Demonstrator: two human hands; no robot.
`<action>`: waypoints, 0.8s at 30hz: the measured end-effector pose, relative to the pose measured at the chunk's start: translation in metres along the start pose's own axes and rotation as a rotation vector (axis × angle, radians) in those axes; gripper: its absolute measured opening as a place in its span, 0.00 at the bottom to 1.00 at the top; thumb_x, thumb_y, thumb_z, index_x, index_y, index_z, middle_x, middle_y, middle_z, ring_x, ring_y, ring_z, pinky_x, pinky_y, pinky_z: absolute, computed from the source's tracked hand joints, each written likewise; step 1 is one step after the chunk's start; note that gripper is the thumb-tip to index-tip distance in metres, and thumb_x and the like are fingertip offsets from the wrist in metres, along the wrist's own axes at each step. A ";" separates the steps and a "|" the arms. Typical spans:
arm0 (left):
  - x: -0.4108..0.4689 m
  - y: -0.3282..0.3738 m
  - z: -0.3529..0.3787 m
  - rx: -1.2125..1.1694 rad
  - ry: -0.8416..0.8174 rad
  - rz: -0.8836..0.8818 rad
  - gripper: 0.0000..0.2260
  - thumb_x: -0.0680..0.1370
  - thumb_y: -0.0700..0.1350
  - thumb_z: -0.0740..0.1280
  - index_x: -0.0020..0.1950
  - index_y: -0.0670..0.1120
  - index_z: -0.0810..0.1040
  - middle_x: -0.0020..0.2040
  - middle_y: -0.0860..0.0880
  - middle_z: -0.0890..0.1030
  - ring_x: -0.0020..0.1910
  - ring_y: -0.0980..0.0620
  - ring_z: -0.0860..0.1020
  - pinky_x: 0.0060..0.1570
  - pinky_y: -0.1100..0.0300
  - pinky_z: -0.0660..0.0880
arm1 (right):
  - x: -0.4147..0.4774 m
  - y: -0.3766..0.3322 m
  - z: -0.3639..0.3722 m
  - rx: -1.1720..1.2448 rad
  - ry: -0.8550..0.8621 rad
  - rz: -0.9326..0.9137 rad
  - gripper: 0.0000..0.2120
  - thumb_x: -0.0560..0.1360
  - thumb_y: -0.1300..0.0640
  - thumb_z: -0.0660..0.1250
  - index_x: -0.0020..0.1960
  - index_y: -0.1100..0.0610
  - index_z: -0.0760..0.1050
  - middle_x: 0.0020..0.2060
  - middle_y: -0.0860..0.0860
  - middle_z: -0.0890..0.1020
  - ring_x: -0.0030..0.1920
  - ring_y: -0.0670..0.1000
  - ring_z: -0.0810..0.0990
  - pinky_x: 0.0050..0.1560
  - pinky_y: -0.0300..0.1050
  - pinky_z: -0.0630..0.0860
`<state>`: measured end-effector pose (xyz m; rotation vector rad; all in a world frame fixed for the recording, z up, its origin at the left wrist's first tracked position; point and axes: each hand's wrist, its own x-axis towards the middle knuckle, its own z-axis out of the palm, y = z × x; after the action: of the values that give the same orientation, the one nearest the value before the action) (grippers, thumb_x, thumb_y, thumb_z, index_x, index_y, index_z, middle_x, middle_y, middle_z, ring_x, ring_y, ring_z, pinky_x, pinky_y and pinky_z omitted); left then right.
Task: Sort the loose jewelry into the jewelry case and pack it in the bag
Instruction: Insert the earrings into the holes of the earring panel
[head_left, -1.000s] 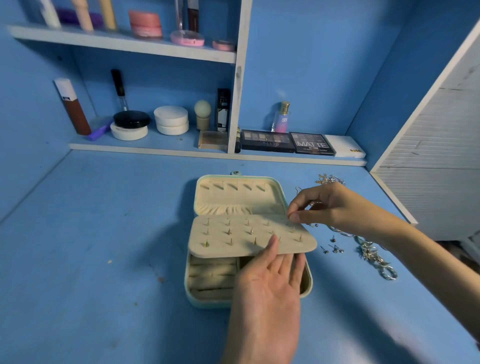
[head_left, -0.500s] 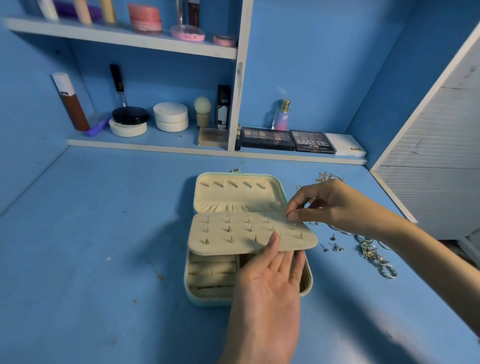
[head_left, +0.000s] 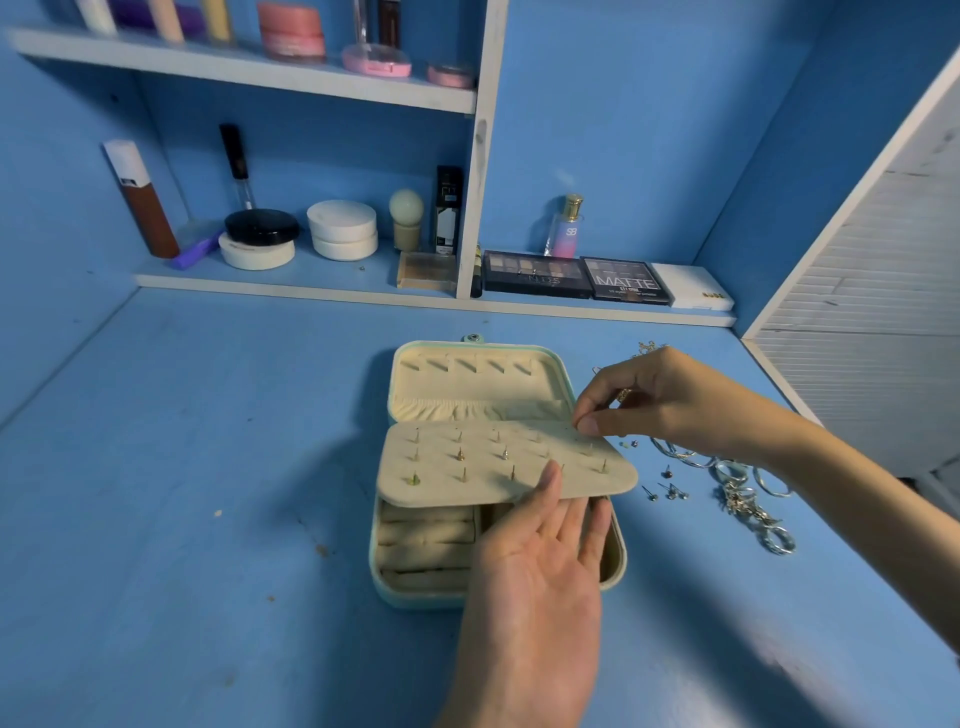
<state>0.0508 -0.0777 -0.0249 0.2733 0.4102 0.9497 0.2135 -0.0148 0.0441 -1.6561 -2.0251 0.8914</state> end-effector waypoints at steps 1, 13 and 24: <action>0.000 0.000 0.000 -0.008 0.003 -0.002 0.35 0.49 0.45 0.85 0.55 0.41 0.83 0.61 0.44 0.81 0.60 0.50 0.79 0.63 0.55 0.68 | 0.000 0.000 0.000 0.002 -0.002 -0.002 0.05 0.72 0.60 0.71 0.41 0.50 0.82 0.36 0.43 0.84 0.35 0.40 0.77 0.41 0.44 0.74; -0.002 -0.001 0.001 -0.043 0.007 -0.003 0.37 0.48 0.45 0.85 0.56 0.40 0.83 0.60 0.44 0.81 0.60 0.49 0.79 0.63 0.54 0.68 | 0.008 -0.001 -0.006 -0.002 -0.089 0.006 0.04 0.72 0.61 0.71 0.43 0.53 0.83 0.36 0.45 0.84 0.35 0.40 0.77 0.39 0.31 0.71; -0.002 0.003 0.004 -0.038 0.029 -0.005 0.36 0.50 0.45 0.84 0.57 0.41 0.82 0.61 0.44 0.81 0.61 0.49 0.78 0.63 0.54 0.67 | 0.008 -0.003 -0.006 -0.051 -0.143 -0.020 0.05 0.72 0.60 0.71 0.42 0.51 0.82 0.37 0.44 0.83 0.35 0.39 0.76 0.39 0.30 0.70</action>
<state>0.0494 -0.0780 -0.0201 0.2244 0.4194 0.9564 0.2132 -0.0063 0.0497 -1.6384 -2.1722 0.9849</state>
